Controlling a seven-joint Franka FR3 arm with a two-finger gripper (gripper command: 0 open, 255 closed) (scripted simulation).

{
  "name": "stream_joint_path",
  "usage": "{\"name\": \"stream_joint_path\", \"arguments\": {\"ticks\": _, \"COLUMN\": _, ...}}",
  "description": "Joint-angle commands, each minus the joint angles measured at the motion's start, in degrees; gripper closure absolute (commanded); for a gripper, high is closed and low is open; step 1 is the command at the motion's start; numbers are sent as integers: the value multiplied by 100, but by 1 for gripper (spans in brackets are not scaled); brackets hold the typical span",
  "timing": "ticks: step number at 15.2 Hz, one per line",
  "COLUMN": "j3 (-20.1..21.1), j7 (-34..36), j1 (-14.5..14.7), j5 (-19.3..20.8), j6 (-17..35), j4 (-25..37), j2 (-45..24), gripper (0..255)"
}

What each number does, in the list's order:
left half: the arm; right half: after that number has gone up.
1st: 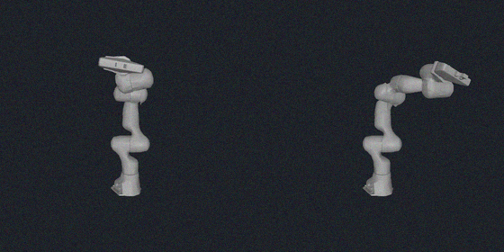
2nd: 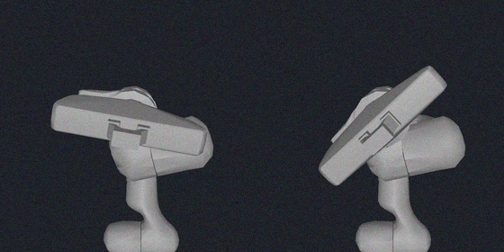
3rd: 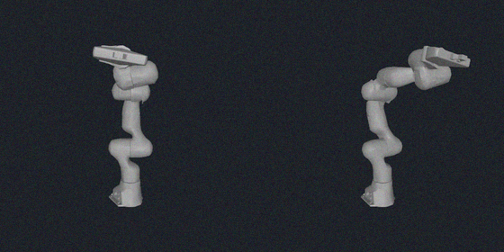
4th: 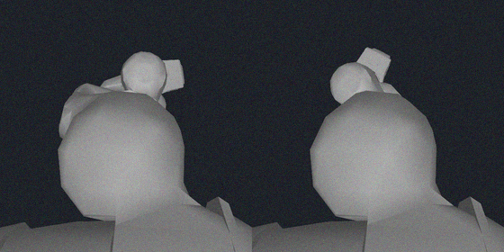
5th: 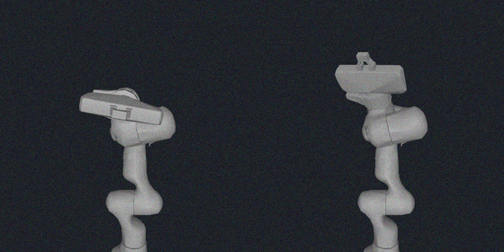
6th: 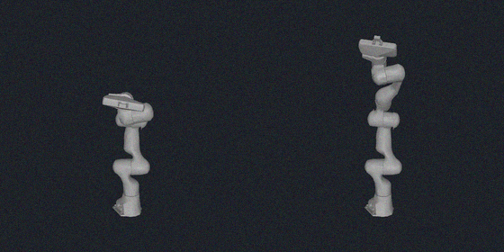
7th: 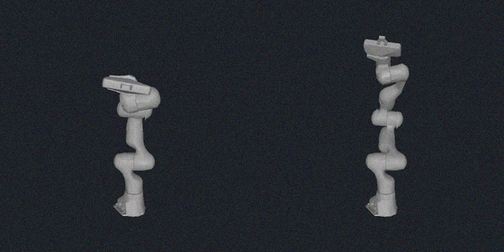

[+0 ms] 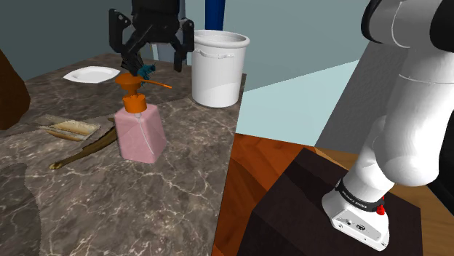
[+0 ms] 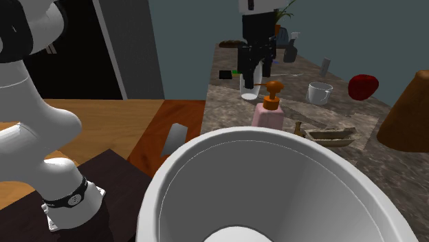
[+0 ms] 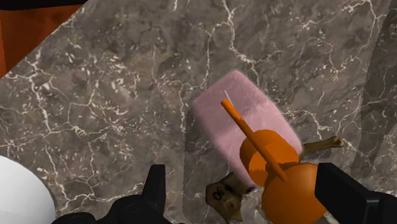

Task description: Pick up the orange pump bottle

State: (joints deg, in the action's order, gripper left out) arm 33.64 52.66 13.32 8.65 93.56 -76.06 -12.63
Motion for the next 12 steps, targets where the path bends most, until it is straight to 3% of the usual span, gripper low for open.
{"name": "stream_joint_path", "arguments": {"ticks": 1, "j3": 43, "j7": 293, "j1": 372, "j5": 417, "j6": -292, "j4": 863, "j2": -675, "gripper": 0}}
{"name": "stream_joint_path", "arguments": {"ticks": 3, "j3": 7, "j7": 481, "j1": 851, "j5": 801, "j6": -677, "j4": 1864, "j2": -1353, "gripper": 0}}
{"name": "stream_joint_path", "arguments": {"ticks": 12, "j3": 3, "j7": 496, "j1": 553, "j5": 593, "j6": 130, "j4": 720, "j2": -999, "gripper": 0}}
